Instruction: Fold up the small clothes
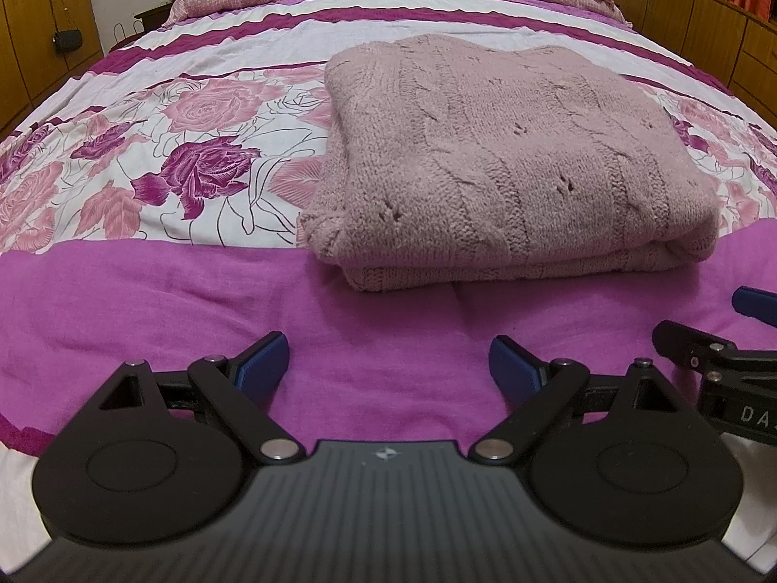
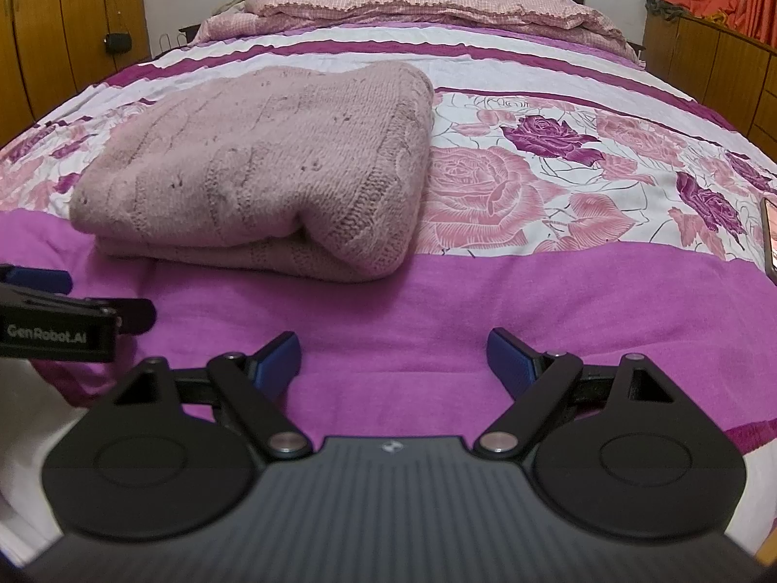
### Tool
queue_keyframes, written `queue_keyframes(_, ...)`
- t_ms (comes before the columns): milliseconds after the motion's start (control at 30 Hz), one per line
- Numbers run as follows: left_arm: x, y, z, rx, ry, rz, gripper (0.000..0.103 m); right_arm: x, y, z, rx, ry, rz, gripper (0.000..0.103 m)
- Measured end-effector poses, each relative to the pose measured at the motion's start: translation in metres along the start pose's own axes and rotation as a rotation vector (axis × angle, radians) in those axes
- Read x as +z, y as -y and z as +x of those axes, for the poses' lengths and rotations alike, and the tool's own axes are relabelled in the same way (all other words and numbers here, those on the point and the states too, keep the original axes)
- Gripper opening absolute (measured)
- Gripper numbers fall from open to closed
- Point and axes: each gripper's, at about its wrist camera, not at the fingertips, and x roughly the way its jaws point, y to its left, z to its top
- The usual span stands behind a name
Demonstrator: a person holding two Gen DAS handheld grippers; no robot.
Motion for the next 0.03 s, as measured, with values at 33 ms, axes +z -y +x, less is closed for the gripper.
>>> queue_keyframes(33, 0.0001, 0.0, 0.0, 0.0, 0.0, 0.0, 0.094, 0.0, 0.0001, -0.0002, 0.001, 0.0, 0.001, 0.086)
